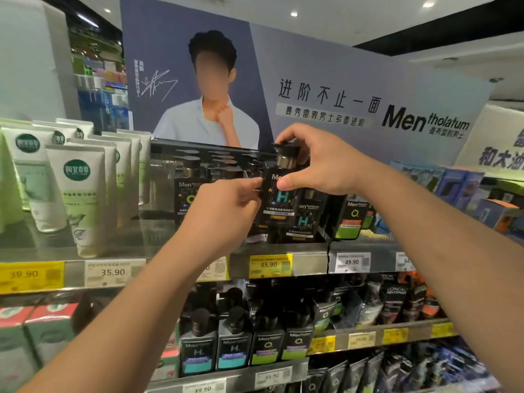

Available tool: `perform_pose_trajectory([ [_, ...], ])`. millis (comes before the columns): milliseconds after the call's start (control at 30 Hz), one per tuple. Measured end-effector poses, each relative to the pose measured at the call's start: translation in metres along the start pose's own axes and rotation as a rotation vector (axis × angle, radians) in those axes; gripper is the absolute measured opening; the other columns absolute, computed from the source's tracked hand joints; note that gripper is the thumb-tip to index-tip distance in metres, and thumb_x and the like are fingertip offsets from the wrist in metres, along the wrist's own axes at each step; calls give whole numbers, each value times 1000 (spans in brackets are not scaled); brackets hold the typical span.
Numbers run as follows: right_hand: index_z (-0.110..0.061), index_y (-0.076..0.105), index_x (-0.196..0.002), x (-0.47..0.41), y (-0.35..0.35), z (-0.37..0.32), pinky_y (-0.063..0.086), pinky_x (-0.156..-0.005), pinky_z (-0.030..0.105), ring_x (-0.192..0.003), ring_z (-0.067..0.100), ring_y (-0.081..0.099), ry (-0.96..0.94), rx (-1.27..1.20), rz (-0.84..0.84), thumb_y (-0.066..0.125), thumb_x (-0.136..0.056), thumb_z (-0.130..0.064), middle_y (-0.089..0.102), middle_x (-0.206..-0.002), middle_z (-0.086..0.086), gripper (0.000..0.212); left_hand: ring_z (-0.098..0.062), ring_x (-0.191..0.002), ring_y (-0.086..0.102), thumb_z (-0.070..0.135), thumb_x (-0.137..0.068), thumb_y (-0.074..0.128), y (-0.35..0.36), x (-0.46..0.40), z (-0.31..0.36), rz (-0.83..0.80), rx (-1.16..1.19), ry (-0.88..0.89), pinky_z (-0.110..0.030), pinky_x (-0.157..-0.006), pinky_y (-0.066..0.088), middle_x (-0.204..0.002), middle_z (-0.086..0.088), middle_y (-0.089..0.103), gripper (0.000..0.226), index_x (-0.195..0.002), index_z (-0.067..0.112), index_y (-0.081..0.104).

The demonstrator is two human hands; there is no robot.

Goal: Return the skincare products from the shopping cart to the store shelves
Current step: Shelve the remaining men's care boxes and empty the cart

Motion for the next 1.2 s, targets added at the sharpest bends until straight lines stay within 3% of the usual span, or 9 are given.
perform_pose_trajectory([
  [200, -36, 54, -127, -3, 1, -4, 43, -76, 9, -96, -2, 62, -9, 11, -7, 89, -78, -31, 62, -112, -18, 61, 2, -101, 69, 18, -100, 60, -6, 1, -8, 65, 87, -5, -32, -105, 53, -113, 14, 76, 40, -137, 33, 65],
  [300, -41, 53, -124, -3, 8, 1, 49, -96, 32, -100, 1, 63, 1, 40, -35, 90, -76, -33, 64, -110, -20, 61, 2, -102, 68, 21, -100, 61, -2, 0, -10, 37, 64, -1, -27, -106, 51, -116, 11, 76, 40, -138, 32, 64],
  [400, -50, 50, -117, -2, 15, 5, 41, -109, 52, -109, 10, 61, 12, 101, -54, 89, -73, -38, 65, -111, -20, 61, 3, -99, 67, 25, -100, 62, 0, -2, -9, 30, 26, 12, -21, -101, 49, -115, 12, 75, 40, -139, 32, 62],
  [600, -53, 47, -124, 4, 25, 14, 28, -95, 37, -118, 26, 37, 105, 171, -81, 88, -74, -45, 49, -116, -7, 66, 5, -88, 65, 26, -98, 66, 4, -7, -4, 47, -41, 64, -17, -88, 52, -98, 19, 73, 46, -142, 32, 59],
  [700, -52, 45, -127, 7, 34, 16, 29, -93, 40, -117, 26, 30, 147, 203, -104, 87, -75, -47, 43, -114, -5, 68, -4, -92, 67, 27, -97, 67, 8, -8, -1, 38, -118, 89, -28, -93, 54, -97, 14, 75, 47, -143, 30, 59],
  [867, -46, 49, -134, 14, 45, 10, 22, -96, 38, -114, 14, 22, 102, 287, -89, 83, -81, -45, 44, -112, -15, 63, -12, -85, 68, 26, -94, 70, 14, -8, -1, 55, -170, 116, -37, -84, 56, -89, 8, 74, 33, -127, 30, 71],
  [967, -43, 47, -142, 26, 39, 8, 22, -105, 40, -128, 15, 28, 42, 304, 41, 77, -84, -50, 47, -132, -15, 66, -14, -88, 67, 29, -93, 73, 17, -7, 1, 81, -168, 138, -39, -88, 57, -99, 8, 74, 41, -133, 30, 67],
  [1100, -34, 59, -131, 73, 26, 25, 38, -107, 40, -121, 14, 41, 72, 10, 578, 69, -89, -42, 52, -122, -15, 44, -13, -93, 59, 37, -89, 77, 21, -5, -2, 129, -214, 146, -31, -92, 51, -113, 9, 56, 55, -141, 30, 60],
  [1200, -27, 56, -134, 103, 42, 51, 42, -108, 39, -120, 11, 44, 248, -104, 747, 71, -91, -32, 50, -123, -10, 46, -6, -92, 48, 40, -85, 80, 26, -2, -1, 142, -227, 153, -22, -88, 42, -111, 11, 42, 61, -141, 28, 58],
])
Point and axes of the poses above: each hand's wrist, its own x-axis away from the middle knuckle, its own y-axis out of the palm, z = x × y, the point moved 9 cm from there along -x, towards the middle knuckle
